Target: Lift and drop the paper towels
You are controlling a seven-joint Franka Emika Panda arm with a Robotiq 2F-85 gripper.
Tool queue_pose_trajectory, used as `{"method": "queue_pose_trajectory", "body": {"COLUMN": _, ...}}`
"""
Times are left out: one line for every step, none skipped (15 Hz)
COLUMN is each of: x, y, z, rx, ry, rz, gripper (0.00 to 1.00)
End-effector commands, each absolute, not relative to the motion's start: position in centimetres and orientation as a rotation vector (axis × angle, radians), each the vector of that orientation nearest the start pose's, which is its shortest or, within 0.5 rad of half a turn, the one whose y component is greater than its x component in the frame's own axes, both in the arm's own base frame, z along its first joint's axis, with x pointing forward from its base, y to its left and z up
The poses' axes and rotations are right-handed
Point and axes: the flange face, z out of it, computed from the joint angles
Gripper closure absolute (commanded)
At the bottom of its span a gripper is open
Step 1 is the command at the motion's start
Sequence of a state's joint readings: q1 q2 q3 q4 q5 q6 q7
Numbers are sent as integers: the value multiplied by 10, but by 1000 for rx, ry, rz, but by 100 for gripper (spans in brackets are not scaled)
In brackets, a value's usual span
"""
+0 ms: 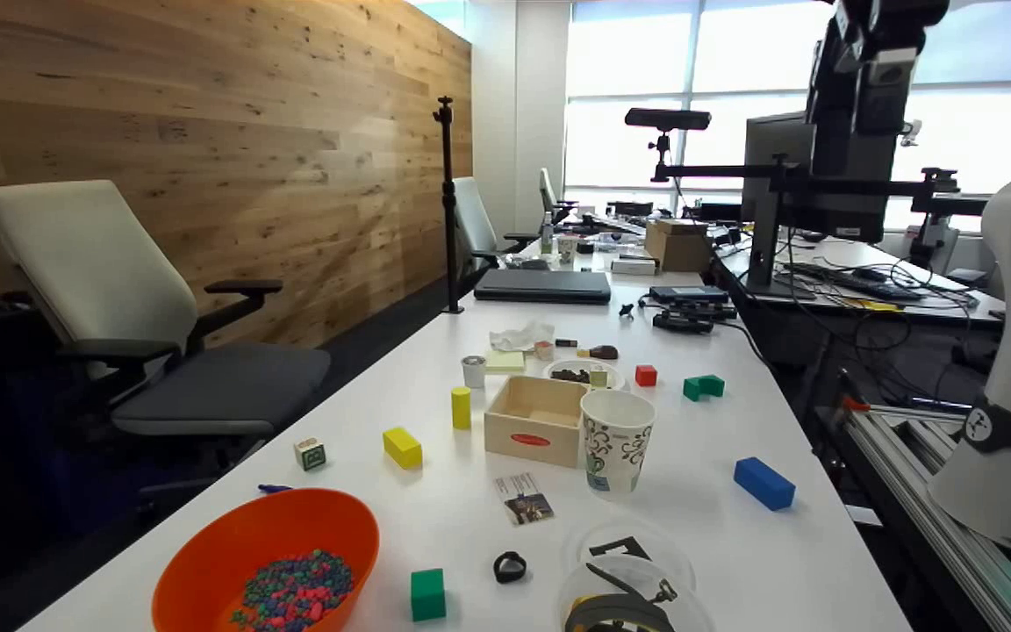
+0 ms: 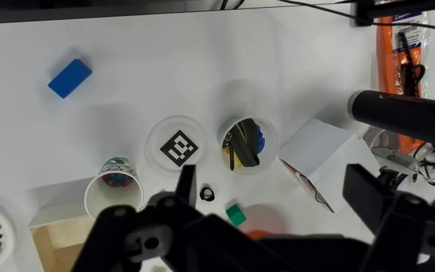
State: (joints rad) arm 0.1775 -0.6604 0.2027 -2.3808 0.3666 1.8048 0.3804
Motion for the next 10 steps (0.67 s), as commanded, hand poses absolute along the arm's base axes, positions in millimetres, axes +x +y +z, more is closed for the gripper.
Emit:
{"method": "queue_pose_trajectory", "body": {"x": 341, "y": 175, "z": 554, "rx": -2851, "ry": 190, "rz": -79, "gripper": 0}}
{"method": "queue_pose_trajectory", "body": {"x": 353, "y": 175, "z": 554, "rx": -2839, "ry": 222, "rz": -112, "gripper": 0}}
{"method": "queue_pose_trajectory", "body": {"x": 368, "y": 174, "z": 555, "rx": -2816, "ry": 258, "rz": -159, "gripper": 0}}
{"method": "queue_pose_trajectory", "body": {"x": 382, "y": 172, "z": 557, "rx": -2803, "ry": 286, "rz": -199, "gripper": 0}}
{"method": "queue_pose_trajectory", "body": {"x": 397, "y": 169, "z": 557, "rx": -2791, "ry": 318, "rz": -232, "gripper": 0}}
{"method": "queue_pose_trajectory", "body": {"x": 414, "y": 165, "z": 558, "rx": -2780, "ry": 361, "rz": -256, "gripper": 0}}
{"method": "queue_pose_trajectory", "body": {"x": 428, "y": 160, "z": 558, "rx": -2763, "ry": 395, "rz": -289, "gripper": 0}}
{"method": "queue_pose_trajectory", "body": {"x": 444, "y": 154, "z": 559, "rx": -2752, "ry": 441, "rz": -320, "gripper": 0}}
{"method": "queue_pose_trajectory", "body": {"x": 458, "y": 147, "z": 558, "rx": -2740, "ry": 474, "rz": -349, "gripper": 0}}
{"method": "queue_pose_trajectory", "body": {"x": 474, "y": 138, "z": 560, "rx": -2732, "ry": 511, "rz": -390, "gripper": 0}}
